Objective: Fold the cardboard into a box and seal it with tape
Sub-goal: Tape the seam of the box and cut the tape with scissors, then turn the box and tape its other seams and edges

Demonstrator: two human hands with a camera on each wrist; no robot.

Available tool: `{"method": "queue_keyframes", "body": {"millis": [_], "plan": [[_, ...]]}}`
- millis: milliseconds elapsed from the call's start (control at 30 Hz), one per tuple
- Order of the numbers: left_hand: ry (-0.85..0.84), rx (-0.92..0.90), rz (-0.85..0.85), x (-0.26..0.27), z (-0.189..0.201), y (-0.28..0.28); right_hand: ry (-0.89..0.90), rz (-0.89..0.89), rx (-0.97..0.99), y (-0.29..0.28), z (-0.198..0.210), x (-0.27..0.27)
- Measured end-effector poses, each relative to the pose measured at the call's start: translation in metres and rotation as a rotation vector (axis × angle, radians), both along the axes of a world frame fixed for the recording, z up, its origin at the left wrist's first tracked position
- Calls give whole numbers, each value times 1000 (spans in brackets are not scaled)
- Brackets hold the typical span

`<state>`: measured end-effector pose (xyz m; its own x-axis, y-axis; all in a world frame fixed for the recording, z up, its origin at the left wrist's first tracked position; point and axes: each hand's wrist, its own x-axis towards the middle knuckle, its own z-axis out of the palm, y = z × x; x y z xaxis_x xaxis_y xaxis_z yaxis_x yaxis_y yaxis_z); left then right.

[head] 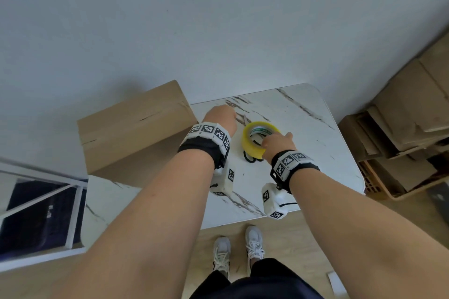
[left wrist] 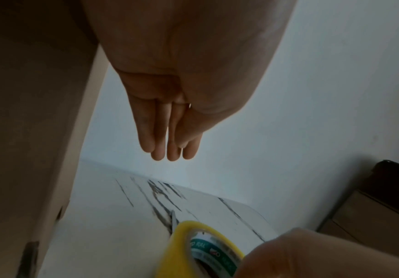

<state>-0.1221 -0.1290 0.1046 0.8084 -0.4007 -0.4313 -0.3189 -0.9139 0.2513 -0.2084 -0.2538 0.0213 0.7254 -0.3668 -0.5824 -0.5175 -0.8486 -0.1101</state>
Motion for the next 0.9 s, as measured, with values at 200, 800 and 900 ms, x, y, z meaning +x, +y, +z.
{"method": "queue_keyframes", "body": {"millis": [200, 800, 900], "plan": [[-60, -82, -71, 0, 18, -2, -43, -29, 22, 4, 15, -9], [-288, -310, 185, 43, 65, 79, -576, -268, 379, 40, 103, 48], [-306, -239, 254, 50, 55, 106, -596, -245, 505, 65, 110, 59]]}}
